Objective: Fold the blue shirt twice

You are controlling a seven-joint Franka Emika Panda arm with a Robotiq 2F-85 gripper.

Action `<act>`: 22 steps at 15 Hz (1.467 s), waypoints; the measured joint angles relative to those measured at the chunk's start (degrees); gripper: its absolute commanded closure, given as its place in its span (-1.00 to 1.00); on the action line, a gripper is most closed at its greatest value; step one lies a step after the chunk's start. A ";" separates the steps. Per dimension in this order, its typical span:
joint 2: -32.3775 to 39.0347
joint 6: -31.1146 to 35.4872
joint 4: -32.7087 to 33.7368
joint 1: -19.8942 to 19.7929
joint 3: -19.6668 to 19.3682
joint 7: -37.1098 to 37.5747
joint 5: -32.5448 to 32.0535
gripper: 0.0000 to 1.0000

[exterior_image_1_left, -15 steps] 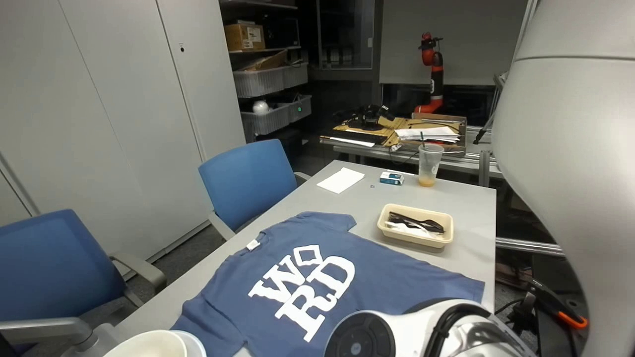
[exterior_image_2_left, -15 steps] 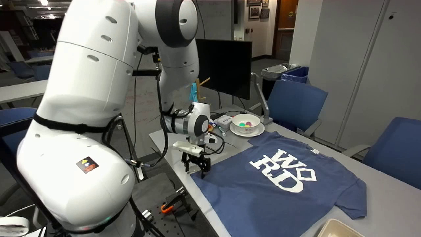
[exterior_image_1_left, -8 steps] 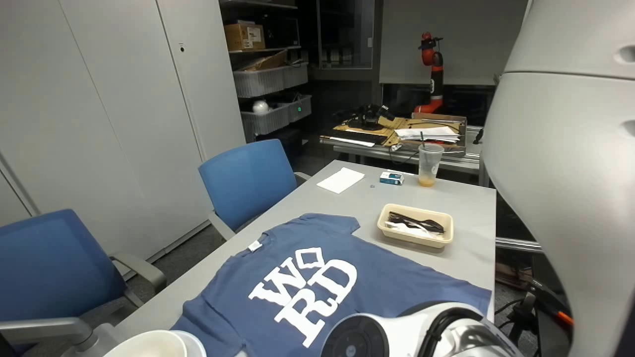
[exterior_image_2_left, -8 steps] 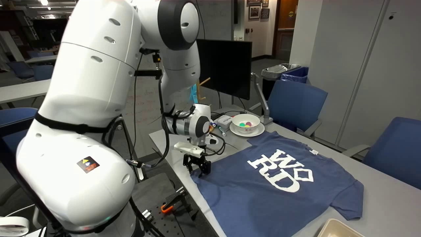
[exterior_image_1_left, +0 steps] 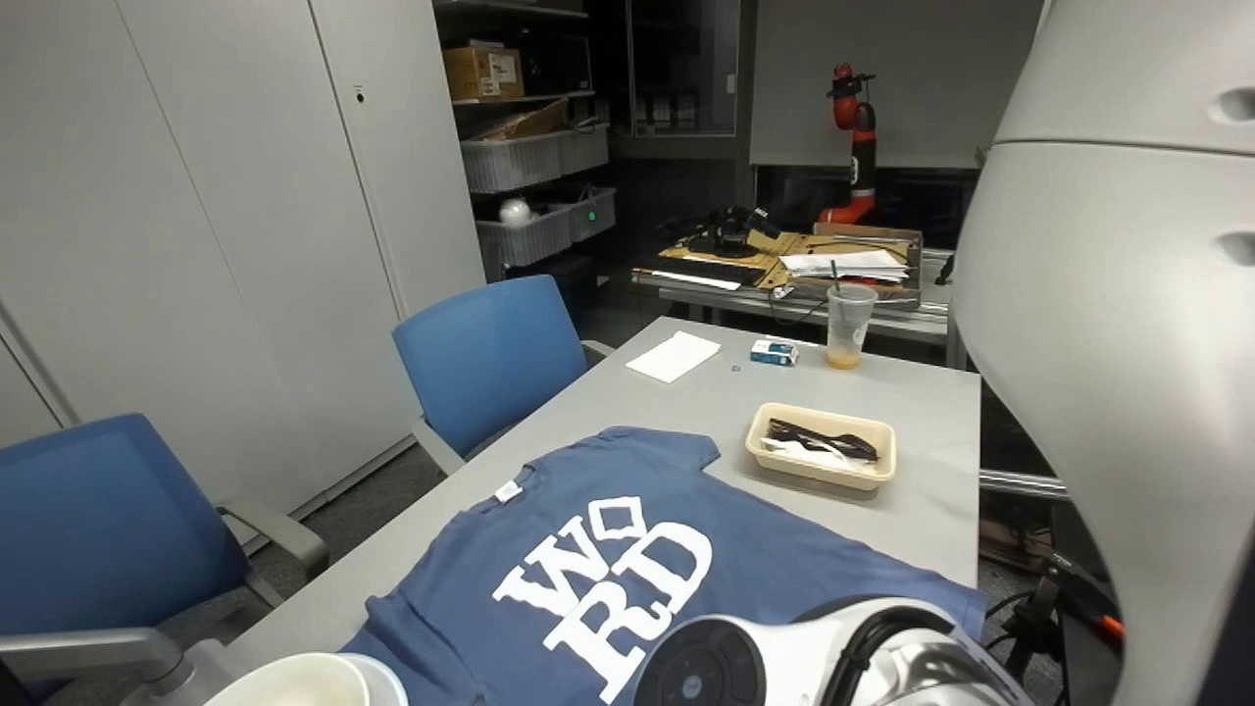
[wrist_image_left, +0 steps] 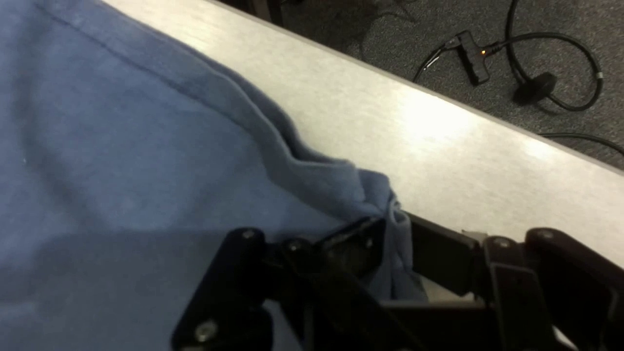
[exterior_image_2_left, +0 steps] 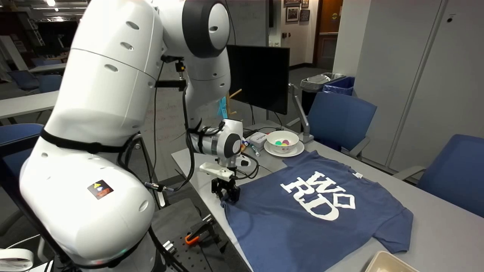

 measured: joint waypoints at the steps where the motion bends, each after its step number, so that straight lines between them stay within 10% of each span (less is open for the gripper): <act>1: -0.02 -0.53 -0.31 -0.68 0.73 -0.98 1.17 1.00; 7: -2.78 -11.92 -3.49 -6.50 5.44 -8.09 8.00 1.00; 12: -10.96 -15.64 -6.56 -7.43 2.02 -5.96 7.10 1.00; 22: -23.65 -15.09 -0.54 -7.41 -6.58 14.44 -18.53 1.00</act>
